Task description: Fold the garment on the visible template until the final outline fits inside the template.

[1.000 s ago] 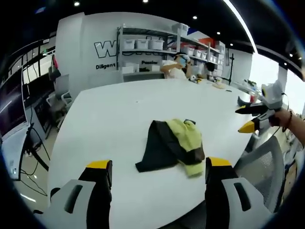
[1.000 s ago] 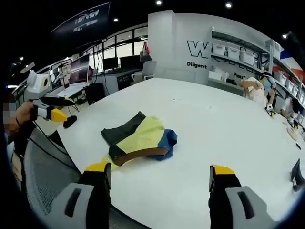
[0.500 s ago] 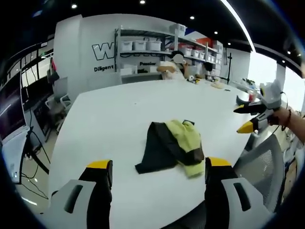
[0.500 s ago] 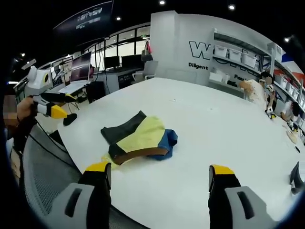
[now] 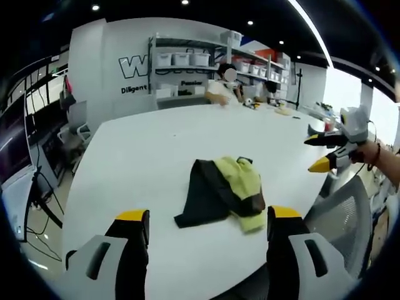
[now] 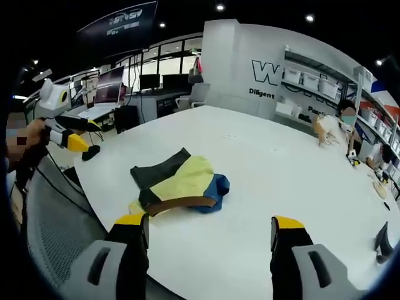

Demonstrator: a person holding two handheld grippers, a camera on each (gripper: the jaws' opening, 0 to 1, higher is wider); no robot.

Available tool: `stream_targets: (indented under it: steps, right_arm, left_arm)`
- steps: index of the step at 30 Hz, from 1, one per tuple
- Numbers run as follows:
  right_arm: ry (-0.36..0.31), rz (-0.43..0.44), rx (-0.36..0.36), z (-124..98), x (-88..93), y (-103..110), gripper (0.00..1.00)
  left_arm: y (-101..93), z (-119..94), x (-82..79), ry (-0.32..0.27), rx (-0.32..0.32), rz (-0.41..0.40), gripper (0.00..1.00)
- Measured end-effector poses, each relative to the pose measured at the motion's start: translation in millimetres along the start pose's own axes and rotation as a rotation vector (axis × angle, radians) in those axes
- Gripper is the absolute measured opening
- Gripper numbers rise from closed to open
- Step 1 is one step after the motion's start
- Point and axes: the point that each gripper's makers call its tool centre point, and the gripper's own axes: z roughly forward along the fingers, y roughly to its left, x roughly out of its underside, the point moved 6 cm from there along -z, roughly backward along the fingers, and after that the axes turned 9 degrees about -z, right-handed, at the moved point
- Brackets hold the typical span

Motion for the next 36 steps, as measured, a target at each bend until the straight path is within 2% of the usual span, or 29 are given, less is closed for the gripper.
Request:
stream_targets:
  steps: [4,10,15,24,34,36]
  right_arm:
    - [-0.020,-0.029,0.011,0.0,-1.8,-1.6,0.74]
    - [-0.026,-0.073,0.019,1.6,-4.0,-1.8,0.73]
    - [-0.025,-0.058,0.007,3.5,-4.0,-1.6,0.74]
    - [-0.003,-0.021,-0.034,6.6,-1.9,1.2,0.80]
    - [-0.003,-0.019,-0.075,16.5,-1.6,4.9,0.98]
    - [0.000,-0.015,-0.086,19.2,-1.7,5.6,0.99]
  left_arm:
    - [-1.9,0.5,-1.3,-0.007,0.001,0.007,0.74]
    - [-6.6,4.0,-5.4,-0.015,0.028,0.014,0.74]
    - [-7.0,5.9,-5.0,-0.009,0.032,0.021,0.75]
    - [-5.7,7.3,-1.6,0.009,0.032,0.023,0.75]
    - [-8.9,11.1,0.7,0.024,0.041,0.032,0.75]
    - [-10.1,12.3,1.2,0.026,0.045,0.029,0.76]
